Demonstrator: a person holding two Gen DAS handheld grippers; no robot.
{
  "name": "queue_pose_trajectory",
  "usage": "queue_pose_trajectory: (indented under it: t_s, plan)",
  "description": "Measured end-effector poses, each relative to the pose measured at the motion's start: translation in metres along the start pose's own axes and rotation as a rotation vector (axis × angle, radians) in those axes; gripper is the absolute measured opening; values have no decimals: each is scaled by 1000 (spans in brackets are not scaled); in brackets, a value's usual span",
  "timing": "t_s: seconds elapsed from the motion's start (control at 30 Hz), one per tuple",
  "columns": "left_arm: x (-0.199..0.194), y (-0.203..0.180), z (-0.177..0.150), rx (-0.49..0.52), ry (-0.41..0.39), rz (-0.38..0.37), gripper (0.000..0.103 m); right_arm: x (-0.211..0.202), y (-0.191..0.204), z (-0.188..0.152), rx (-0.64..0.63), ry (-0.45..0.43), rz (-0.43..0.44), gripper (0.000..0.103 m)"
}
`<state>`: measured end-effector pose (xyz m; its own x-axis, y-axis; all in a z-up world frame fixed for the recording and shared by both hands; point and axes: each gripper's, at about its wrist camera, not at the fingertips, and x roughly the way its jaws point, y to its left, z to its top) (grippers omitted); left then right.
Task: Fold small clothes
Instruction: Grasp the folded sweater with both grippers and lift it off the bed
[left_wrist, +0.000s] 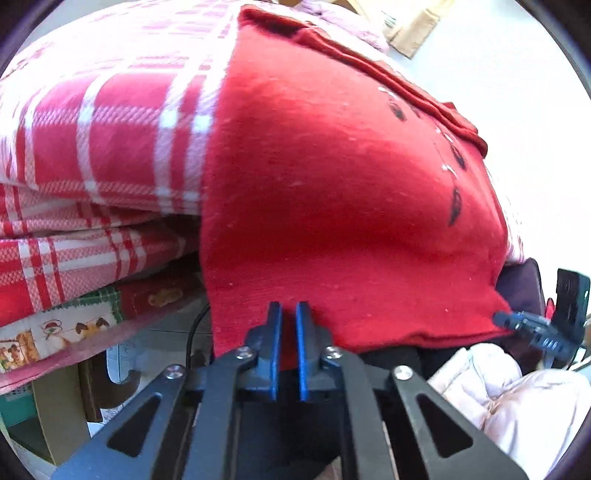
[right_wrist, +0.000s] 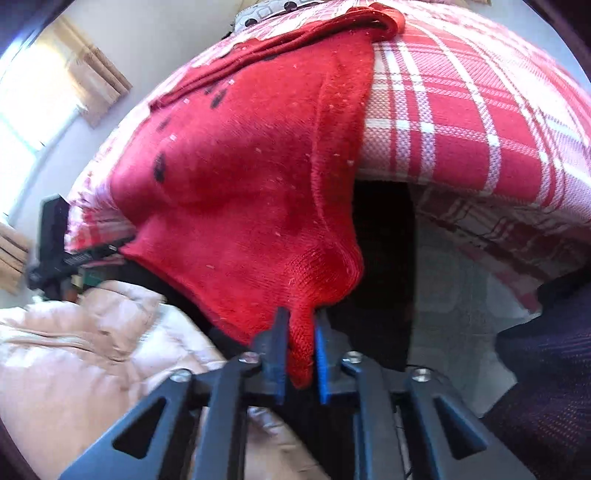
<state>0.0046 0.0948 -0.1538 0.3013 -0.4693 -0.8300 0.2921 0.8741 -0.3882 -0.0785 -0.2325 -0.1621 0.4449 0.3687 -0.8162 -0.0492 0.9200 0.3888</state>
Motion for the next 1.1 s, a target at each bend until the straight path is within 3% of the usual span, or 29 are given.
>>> queue_pose_trajectory:
  t_s: [0.07,0.17,0.2,0.27,0.33,0.4,0.43,0.6,0.67,0.8,0.93,1.1]
  plan:
    - [-2,-6,-1,7,-1,15,7,-11,0,3,16,-33,68,9]
    - [-9,-5,-2,-8,1,12,7,-22,2,7,17,-58,94,9]
    - [-9,-3,-1,-18,-4,20,12,-22,3,7,9,-57,84,9]
    - [-8,15,14,-44,-19,42,24,-20,4,5,-19,-49,23,9]
    - [-10,30,19,-82,-32,34,58,-20,0,3,1,-56,28,9]
    - [-7,36,17,-99,-26,43,78,-25,-7,3,39,-75,56,9]
    - [-6,40,14,-109,-11,53,81,-29,-11,3,56,-94,65,9]
    - [11,44,5,-157,60,18,80,-41,-12,4,62,-130,79,9]
    - [13,50,3,-218,64,-46,75,-39,-11,2,58,-120,80,9]
    - [16,61,-2,-327,89,-186,45,-34,-11,1,60,-106,72,9]
    - [7,43,1,-257,50,-170,15,-33,-12,2,67,-107,70,9]
    - [-2,27,10,-228,21,-134,14,-37,-13,2,75,-128,87,9]
